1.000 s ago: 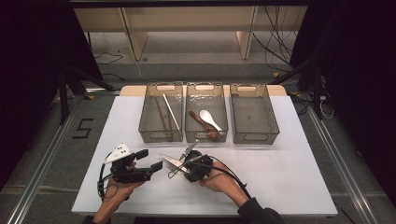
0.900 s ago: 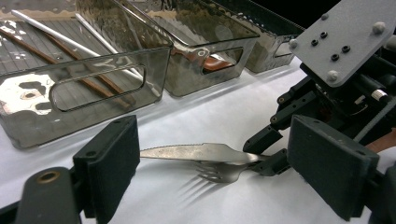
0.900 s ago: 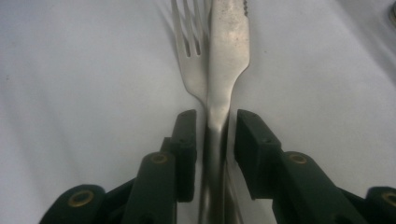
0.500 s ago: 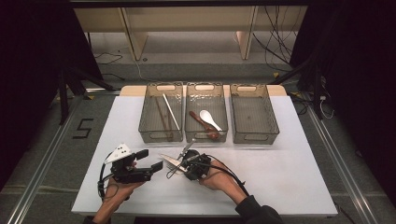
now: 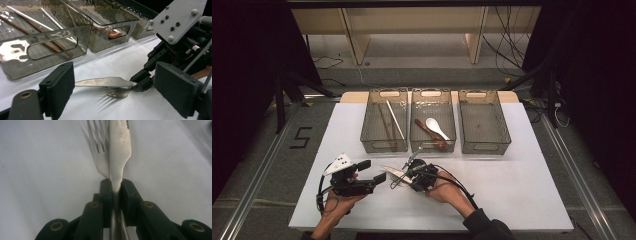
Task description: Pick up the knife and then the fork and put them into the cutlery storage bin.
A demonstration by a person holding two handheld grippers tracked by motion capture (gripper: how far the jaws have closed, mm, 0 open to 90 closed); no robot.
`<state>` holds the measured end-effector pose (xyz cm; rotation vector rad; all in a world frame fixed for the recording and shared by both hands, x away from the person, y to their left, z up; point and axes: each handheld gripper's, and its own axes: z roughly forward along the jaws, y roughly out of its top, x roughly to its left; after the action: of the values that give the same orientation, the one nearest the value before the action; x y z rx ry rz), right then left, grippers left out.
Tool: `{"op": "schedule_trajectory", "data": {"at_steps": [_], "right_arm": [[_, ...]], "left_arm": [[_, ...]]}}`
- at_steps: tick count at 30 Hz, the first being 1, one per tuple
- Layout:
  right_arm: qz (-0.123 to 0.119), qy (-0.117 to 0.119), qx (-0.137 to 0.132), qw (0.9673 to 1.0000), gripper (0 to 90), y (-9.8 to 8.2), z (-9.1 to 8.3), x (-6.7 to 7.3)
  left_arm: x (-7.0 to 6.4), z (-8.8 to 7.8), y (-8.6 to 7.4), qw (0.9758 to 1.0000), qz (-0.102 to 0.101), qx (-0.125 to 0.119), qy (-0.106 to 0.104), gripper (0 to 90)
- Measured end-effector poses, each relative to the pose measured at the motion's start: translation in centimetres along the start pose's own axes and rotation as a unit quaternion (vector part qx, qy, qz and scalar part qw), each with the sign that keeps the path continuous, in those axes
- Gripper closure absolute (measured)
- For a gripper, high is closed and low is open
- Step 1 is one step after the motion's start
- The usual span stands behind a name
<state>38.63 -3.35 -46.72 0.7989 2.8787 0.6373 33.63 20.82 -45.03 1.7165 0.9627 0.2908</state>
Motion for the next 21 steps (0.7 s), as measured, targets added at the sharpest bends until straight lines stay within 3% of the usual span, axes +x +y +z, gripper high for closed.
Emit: {"op": "schedule_trajectory", "data": {"at_steps": [9, 21], "right_arm": [[-0.005, 0.010, -0.011, 0.9999, 80.7, 0.0, -0.2, -0.2], [0.012, 0.007, -0.030, 0.9995, 80.7, -0.3, -1.6, -0.9]], "left_arm": [[0.0, 0.0, 0.0, 1.0000, 0.000, 0.000, 0.000, 16.6], [0.0, -0.1, 0.0, 1.0000, 0.001, 0.000, 0.001, 16.6]]}}
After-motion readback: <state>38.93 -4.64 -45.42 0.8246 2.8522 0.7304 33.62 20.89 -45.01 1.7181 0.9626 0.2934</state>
